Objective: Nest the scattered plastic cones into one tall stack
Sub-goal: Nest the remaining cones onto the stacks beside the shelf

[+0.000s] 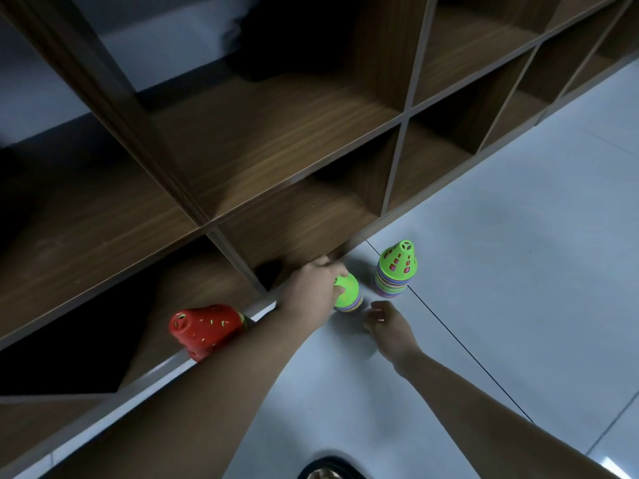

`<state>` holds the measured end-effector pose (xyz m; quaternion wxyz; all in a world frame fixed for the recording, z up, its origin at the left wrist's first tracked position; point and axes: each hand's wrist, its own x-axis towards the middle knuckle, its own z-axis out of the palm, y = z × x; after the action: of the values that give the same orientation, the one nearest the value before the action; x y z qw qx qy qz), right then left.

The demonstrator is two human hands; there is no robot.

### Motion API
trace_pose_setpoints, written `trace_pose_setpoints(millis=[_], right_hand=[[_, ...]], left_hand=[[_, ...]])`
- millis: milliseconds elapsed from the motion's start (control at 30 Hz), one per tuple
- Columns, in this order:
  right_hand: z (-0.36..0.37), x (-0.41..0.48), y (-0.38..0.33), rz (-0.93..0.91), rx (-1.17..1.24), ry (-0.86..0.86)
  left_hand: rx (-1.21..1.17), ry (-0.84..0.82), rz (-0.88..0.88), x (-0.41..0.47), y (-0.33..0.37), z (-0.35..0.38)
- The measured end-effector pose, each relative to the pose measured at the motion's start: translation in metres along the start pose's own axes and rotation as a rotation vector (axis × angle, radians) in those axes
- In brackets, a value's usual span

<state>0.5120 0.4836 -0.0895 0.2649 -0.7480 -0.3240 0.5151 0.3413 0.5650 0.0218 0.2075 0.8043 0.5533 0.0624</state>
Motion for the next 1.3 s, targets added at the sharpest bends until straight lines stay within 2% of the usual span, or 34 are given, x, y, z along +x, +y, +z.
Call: trace_pose_setpoints(millis=[200,367,500,833,1067,1300], right_hand=[[0.011,0.01,-0.017,0.001,0.1,-0.043],[0.015,0.008,-0.027,-0.065,0.175,-0.13],[0.003,-0.021,-0.042,-0.076,0.174,-0.101],[-0.005,-0.123,-0.118,-0.335,0.421,-0.193],[0.013,-0.185,-0.166,-0.517,0.492,-0.38],[0.042,-0.217,-0.182,-0.575,0.453,-0.427]], left_hand=[[0.054,0.04,-0.123,-0.008,-0.023,0.001],[0.081,0.044,-0.149,-0.013,-0.018,0.001],[0.062,0.097,-0.131,-0.026,-0.003,-0.013],[-0.089,0.428,0.061,-0.095,0.025,-0.164],[-0.032,0.565,0.016,-0.164,0.012,-0.26],[-0.006,0.592,-0.05,-0.219,-0.012,-0.288]])
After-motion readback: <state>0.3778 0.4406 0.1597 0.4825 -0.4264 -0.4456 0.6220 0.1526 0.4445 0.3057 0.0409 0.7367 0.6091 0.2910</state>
